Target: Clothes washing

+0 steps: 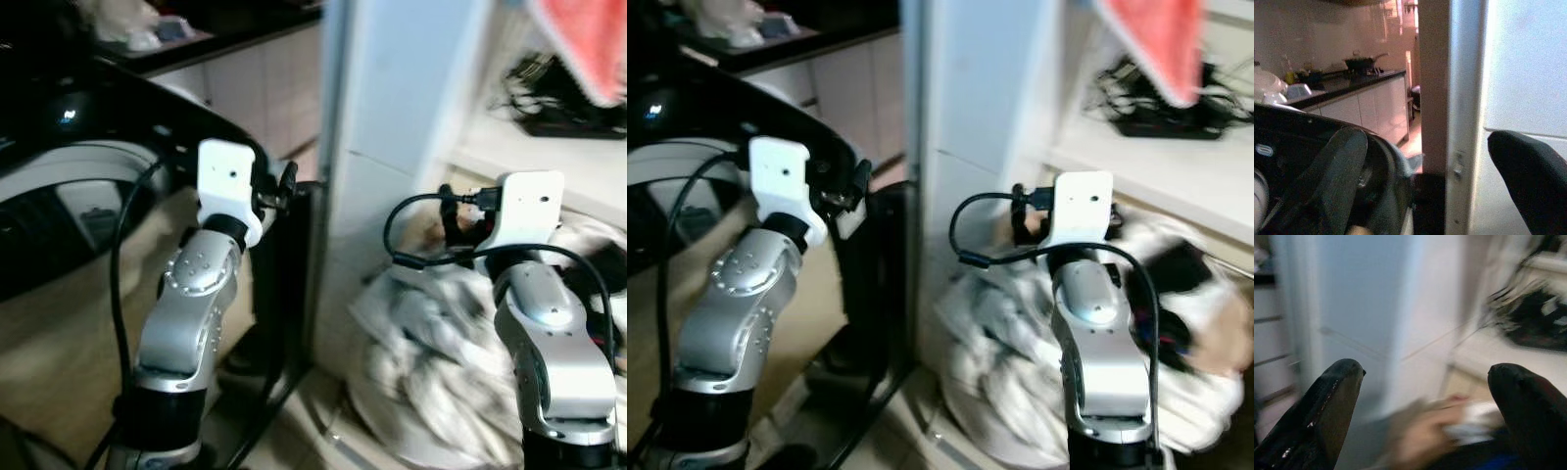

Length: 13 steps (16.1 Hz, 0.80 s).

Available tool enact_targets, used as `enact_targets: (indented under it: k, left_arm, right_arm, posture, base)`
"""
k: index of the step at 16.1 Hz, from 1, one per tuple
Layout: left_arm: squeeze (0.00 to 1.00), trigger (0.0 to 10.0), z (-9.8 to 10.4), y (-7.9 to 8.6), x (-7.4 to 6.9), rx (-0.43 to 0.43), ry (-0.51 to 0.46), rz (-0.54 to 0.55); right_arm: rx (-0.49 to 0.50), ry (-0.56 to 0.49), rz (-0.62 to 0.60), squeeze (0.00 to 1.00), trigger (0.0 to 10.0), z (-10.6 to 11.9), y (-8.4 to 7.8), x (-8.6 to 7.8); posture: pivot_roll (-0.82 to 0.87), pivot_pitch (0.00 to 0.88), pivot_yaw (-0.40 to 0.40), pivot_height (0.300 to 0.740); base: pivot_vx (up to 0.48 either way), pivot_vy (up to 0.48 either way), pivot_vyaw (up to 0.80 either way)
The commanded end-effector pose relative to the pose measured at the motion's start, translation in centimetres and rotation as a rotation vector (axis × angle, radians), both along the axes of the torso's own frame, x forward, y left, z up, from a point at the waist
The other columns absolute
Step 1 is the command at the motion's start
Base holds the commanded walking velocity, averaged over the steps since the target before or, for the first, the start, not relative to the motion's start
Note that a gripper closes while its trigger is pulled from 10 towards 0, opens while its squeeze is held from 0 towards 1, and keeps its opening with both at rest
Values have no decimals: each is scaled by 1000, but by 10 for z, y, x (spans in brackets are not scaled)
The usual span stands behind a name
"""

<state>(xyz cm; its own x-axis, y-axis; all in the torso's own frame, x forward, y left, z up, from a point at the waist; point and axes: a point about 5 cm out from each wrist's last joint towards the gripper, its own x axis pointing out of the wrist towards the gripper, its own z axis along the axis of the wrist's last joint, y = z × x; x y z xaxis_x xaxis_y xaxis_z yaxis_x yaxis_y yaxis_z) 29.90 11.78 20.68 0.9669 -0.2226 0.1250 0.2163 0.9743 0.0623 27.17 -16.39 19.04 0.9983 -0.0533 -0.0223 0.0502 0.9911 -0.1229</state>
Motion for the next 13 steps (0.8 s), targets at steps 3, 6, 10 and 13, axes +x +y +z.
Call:
enact_targets:
  k: [3, 6, 10, 13]
  left_arm:
    - [0, 10000, 0, -7, -8, -53, 9, -110]
    - [0, 10000, 0, -10, -8, 0, 8, -148]
    - [0, 10000, 2, -14, -9, 41, -4, -217]
    - [0, 10000, -1, -24, -15, 74, 13, -349]
  right_arm:
    - [3, 8, -53, 0, 10000, 4, -6, -3]
    - [20, 9, -88, 957, 10000, 8, -11, -3]
    - [46, 59, -142, 1000, 10000, 9, -23, 1]
    - [59, 128, -200, 1000, 10000, 3, -38, 6]
  posture:
    - [-102, 0, -39, 740]
    - [-110, 0, -29, 740]
    - [-113, 0, -26, 740]
    - [-110, 0, -26, 740]
  base:
    - [0, 0, 0]
    - [0, 0, 0]
    - [0, 0, 0]
    - [0, 0, 0]
